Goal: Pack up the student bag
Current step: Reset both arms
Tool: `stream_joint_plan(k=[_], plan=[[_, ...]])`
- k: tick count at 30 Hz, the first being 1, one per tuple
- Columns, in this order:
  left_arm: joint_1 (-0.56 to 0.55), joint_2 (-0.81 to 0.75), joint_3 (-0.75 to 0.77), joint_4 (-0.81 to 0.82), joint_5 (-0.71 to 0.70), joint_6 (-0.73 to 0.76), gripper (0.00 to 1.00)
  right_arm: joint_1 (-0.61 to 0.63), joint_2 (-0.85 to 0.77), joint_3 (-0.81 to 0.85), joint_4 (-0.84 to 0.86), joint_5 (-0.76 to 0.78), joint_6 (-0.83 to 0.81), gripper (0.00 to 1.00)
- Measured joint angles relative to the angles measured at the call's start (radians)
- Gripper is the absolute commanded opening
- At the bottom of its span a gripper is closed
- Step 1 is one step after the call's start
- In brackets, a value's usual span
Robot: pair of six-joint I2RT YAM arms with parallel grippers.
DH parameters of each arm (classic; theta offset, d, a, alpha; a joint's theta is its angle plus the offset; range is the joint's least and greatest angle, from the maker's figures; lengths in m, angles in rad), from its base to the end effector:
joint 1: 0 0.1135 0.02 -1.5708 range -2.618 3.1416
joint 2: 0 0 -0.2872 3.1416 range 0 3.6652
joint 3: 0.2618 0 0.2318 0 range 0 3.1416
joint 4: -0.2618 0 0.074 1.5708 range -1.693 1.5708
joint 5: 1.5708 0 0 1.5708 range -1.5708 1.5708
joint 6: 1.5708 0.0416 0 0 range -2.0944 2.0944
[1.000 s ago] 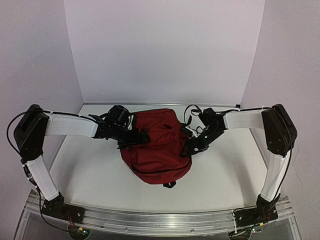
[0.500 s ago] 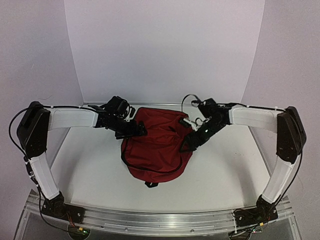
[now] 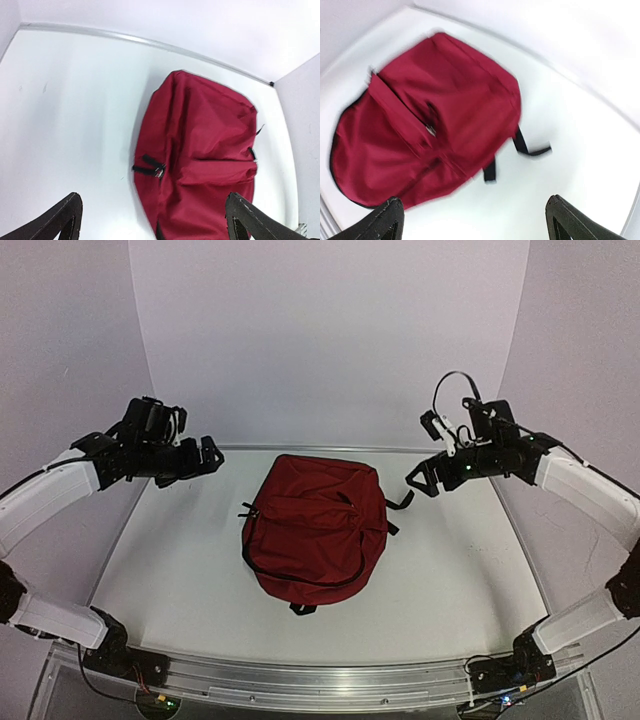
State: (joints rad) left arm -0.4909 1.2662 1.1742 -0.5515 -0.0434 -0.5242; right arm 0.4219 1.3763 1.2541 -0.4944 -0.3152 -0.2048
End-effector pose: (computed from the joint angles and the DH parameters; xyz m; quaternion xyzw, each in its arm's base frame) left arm 0.2255 -0.1185 0.3573 -0.0246 0.8939 -0.2004 0.4002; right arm 0.2563 0.1292 0.3619 -0.3390 0.8124 0.1877 0.4357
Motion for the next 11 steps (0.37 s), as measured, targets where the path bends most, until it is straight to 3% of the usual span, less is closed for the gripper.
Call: stream_joint_plan(k=[5,11], plan=[[-0.001,-0.088,-0.176,-0.009,-0.049,-0.059,1.00,-0.047,0.021,-0.175,-0.001,0.027,-0.005,0.98],[-0.001,-0.044,-0.319,-0.017,-0.059,-0.136,1.00,-0.049,0.034,-0.213,0.002,0.023,-0.005,0.98]])
